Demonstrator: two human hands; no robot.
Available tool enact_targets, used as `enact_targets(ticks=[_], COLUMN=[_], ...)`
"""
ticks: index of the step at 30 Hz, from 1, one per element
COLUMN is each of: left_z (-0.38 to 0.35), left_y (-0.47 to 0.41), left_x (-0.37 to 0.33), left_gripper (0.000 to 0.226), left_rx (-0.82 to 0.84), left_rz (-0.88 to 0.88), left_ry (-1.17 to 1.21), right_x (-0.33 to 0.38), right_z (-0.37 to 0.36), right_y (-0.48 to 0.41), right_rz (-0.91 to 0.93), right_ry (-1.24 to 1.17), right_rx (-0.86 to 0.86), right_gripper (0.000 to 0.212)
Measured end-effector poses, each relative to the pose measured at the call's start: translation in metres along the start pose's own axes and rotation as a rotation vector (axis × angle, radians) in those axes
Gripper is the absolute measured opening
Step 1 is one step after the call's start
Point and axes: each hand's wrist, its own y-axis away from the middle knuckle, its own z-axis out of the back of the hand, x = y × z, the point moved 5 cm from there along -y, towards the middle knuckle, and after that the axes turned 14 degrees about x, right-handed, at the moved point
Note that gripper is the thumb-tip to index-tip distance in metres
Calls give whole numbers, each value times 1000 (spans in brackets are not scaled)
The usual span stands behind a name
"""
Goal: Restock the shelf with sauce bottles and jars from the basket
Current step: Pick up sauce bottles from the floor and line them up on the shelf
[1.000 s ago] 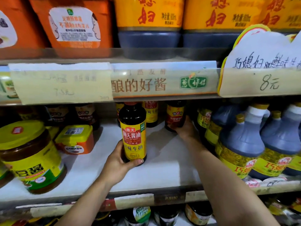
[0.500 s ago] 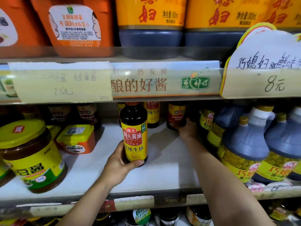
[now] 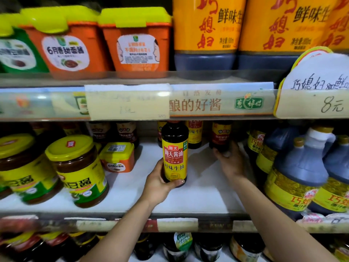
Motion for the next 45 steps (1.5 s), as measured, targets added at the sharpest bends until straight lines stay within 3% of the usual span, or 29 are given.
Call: enact_targets(ticks=[2,5,7,9,16,30,45], left_z=[0,3,7,12,35,58,58], left_y=[-1,2,2,1,-14,-46,-47], left_x=[-3,-8,-10,-10,-6,13,8], left_gripper=[72,73,74,79,79,70,87], left_rx=[-8,-17,-42,-76,-102,-107,-20], left_rz=[5,15,15,25,18,-34,15], left_ry=[-7,-47,-71,-92,-122,-140,-216], right_x=[6,28,44,49,51,52,51], right_z=[-17,-57,-77,-88,-114,-135,-138], right_y=[24,58,70,70,50,14,20], right_rz=[-1,47,94,104,107,199,193], right_ry=[21,-60,-123,-199,-25,66,-34], right_rx=[152,523,631,616,529,503,494], right_gripper=[64,66,52,41,53,47,39])
